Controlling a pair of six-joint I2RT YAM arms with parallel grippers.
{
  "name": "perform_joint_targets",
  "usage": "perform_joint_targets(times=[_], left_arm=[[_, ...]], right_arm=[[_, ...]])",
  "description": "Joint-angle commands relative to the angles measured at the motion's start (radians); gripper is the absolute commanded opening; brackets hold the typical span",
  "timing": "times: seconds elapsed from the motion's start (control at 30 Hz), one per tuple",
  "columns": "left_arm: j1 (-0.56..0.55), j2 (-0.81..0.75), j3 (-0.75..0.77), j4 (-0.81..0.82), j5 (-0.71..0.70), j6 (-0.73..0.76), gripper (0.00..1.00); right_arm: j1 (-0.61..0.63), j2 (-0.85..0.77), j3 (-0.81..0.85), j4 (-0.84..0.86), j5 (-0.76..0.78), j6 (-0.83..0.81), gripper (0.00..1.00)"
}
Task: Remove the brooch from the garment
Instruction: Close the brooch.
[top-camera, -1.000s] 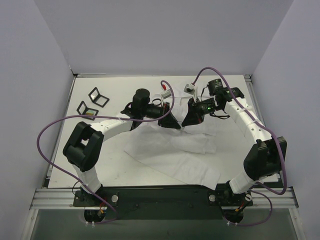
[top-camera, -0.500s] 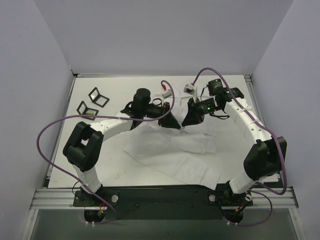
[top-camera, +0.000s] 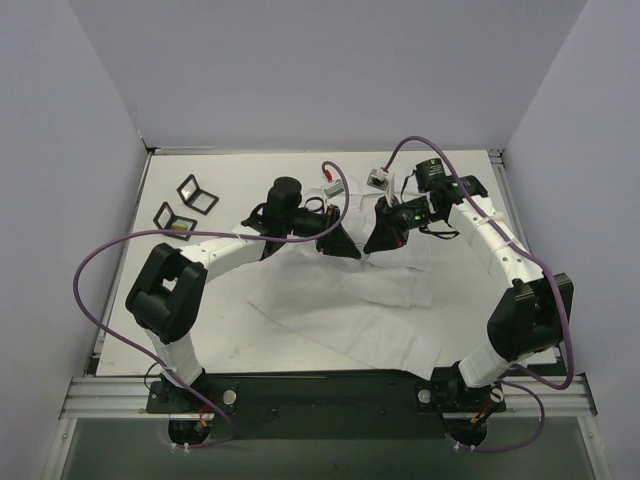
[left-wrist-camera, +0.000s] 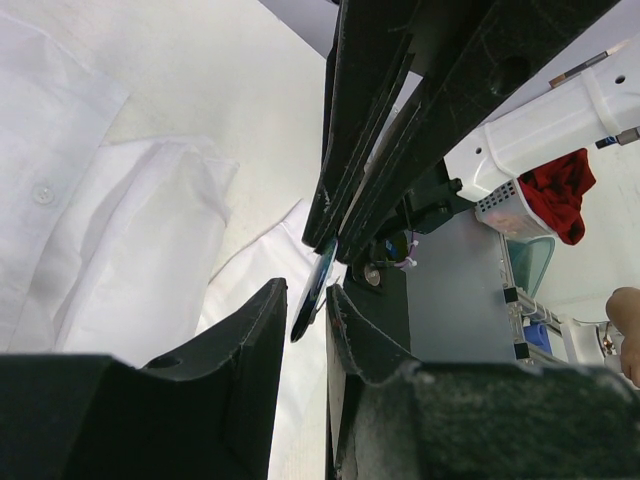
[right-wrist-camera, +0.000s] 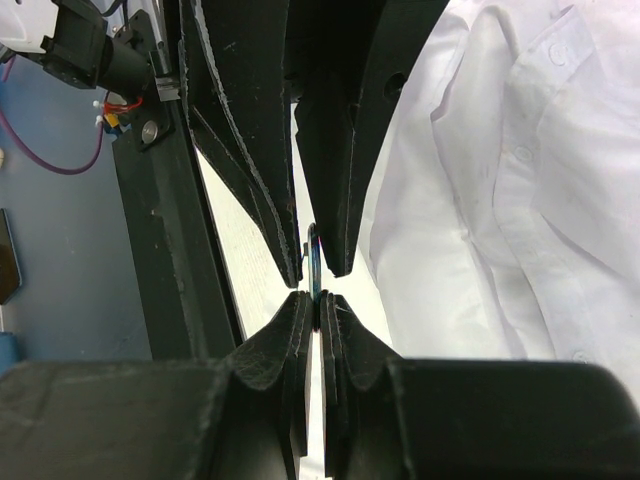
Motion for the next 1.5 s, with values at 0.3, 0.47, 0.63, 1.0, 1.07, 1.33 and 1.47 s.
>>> perform_joint_targets(times=[0.3,0.47,0.63,1.0,1.07,1.33,1.47], left_arm=[[0.0,-0.039,0.034,0.023,-0.018,0.015,0.24],[0.0,-0.037,0.031,0.04,-0.017,0.006,0.22],[0.0,-0.036,0.028,0.06,-0.01,-0.018,0.24],[-0.003,-0.036,0.025,0.065,-0.018,-0.024,0.24],[-0.003,-0.034,0.025,0.072,-0.018,-0.034,0.25],[-0.003,-0.033,0.025,0.082,-0.016,-0.043,0.28],[-0.005,-0.031,0.025,0.078,-0.023,-0.041,0.27]], right_arm=[[0.023,-0.044,0.002,-0.027,-0.046,-0.02,0.0],[0.026,-0.041,0.002,-0.027,-0.046,-0.02,0.0],[0.028,-0.036,0.002,-0.029,-0.046,-0.02,0.0],[0.037,-0.035,0.003,-0.029,-0.044,-0.019,0.0],[0.037,-0.033,0.005,-0.027,-0.043,-0.019,0.0],[0.042,-0.033,0.006,-0.027,-0.041,-0.017,0.0],[0.042,-0.033,0.006,-0.027,-0.041,-0.017,0.0]])
